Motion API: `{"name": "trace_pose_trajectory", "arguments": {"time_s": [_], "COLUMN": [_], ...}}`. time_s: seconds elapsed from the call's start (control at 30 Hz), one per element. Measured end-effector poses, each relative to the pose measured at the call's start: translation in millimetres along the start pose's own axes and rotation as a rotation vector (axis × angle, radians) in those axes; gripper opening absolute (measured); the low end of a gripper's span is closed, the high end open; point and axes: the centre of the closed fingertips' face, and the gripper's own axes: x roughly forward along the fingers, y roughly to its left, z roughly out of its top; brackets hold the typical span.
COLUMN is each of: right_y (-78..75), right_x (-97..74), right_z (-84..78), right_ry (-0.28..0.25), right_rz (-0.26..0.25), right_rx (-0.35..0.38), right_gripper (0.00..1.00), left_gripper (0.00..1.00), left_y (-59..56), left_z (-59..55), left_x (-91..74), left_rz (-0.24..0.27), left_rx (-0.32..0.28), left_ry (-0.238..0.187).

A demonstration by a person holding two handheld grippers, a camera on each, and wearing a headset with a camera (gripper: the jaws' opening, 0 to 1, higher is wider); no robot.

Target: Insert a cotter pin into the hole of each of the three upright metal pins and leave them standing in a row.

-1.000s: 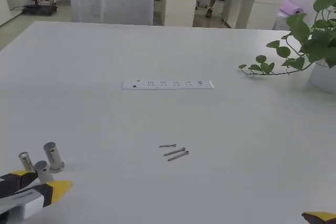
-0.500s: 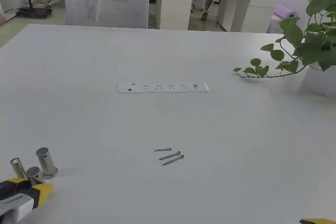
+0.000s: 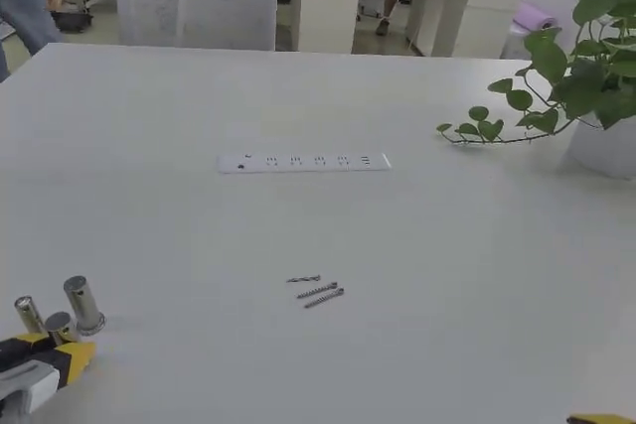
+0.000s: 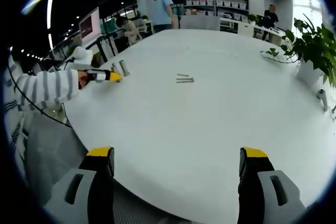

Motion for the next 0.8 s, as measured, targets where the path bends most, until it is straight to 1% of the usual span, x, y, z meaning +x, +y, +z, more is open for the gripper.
{"name": "trace_pose_trajectory", "arguments": {"time_s": [0.23, 0.27, 0.3, 0.33, 0.37, 0.43, 0.5, 0.6, 0.63, 0.67, 0.8], "right_y": [0.9, 1.1, 1.1, 1.2, 1.5, 2.6, 2.6, 2.7, 2.8, 2.9, 4.7], "right_x": [0.9, 1.0, 1.1, 1.5, 1.7, 2.0, 1.9, 1.8, 1.9, 1.9, 2.6], "right_z": [-1.0, -1.6, -1.8, -1.8, -1.7, -1.0, -0.3, 0.0, -0.1, 0.1, 1.9], "right_ry": [0.003, 0.005, 0.006, 0.006, 0.005, 0.002, -0.001, 0.000, 0.002, 0.001, -0.005], "right_rz": [0.003, 0.004, 0.004, 0.005, 0.007, 0.014, 0.014, 0.016, 0.017, 0.018, 0.025], "right_rx": [0.001, 0.000, 0.000, 0.001, 0.003, 0.006, 0.004, 0.001, 0.001, 0.001, 0.004], "right_gripper": [1.00, 1.00, 1.00, 1.00, 1.00, 1.00, 1.00, 1.00, 1.00, 1.00, 1.00], "left_gripper": [0.11, 0.11, 0.11, 0.11, 0.11, 0.11, 0.11, 0.10, 0.10, 0.10, 0.10], "left_y": [0.9, 1.8, 1.5, 4.1, 5.9, 7.0, 6.5, 6.3, 5.8, 5.5, 2.4], "left_z": [0.2, 0.5, 0.9, 1.8, 1.7, 0.8, 0.6, -0.4, -1.1, -1.8, -4.5], "left_x": [0.2, 0.3, 0.5, 0.1, -0.3, -0.9, -1.2, -2.8, -4.2, -5.5, -10.3], "left_rz": [0.003, 0.005, 0.005, 0.011, 0.016, 0.030, 0.033, 0.036, 0.038, 0.041, 0.045], "left_rx": [0.029, 0.010, -0.056, -0.089, -0.096, -0.055, -0.043, -0.060, -0.087, -0.095, -0.078], "left_ry": [0.000, 0.000, -0.006, -0.014, -0.014, -0.008, -0.004, 0.001, 0.004, 0.006, 0.016]}}
